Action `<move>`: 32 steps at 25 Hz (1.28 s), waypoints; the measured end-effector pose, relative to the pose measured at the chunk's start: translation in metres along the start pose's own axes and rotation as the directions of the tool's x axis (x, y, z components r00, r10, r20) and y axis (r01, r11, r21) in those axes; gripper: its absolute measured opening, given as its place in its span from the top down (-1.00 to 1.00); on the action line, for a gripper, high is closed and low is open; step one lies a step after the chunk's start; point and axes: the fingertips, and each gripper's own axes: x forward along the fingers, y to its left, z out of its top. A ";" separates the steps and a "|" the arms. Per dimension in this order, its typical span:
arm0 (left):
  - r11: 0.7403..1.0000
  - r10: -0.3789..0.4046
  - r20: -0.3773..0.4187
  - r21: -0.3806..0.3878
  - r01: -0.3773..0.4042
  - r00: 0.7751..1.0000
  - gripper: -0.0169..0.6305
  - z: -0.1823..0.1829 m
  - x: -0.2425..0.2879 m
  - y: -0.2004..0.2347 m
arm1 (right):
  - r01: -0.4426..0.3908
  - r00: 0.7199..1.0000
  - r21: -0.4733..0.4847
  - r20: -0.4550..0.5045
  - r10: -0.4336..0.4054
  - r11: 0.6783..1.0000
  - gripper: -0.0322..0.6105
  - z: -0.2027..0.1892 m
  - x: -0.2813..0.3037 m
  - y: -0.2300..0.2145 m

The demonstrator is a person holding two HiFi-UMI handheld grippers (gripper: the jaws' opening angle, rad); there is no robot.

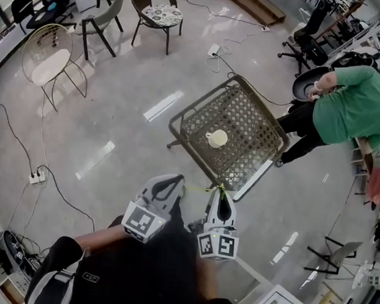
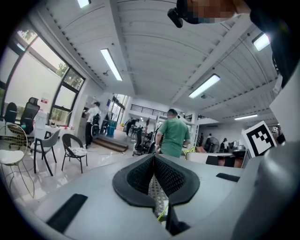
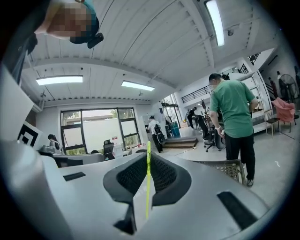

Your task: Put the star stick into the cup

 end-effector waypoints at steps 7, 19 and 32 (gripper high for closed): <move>0.998 0.061 -0.039 0.002 -0.061 0.997 0.90 -0.002 0.082 -0.004 | -0.064 0.997 0.010 -0.031 0.064 0.998 0.84 0.010 0.055 -0.072; 0.988 0.153 -0.043 0.028 -0.152 0.987 0.90 0.004 0.153 -0.015 | -0.135 0.990 0.017 -0.032 0.135 0.991 0.83 0.018 0.109 -0.151; 0.993 0.120 -0.050 0.012 -0.120 0.991 0.90 -0.004 0.215 0.005 | -0.110 0.990 0.015 -0.090 0.111 0.994 0.83 -0.013 0.167 -0.186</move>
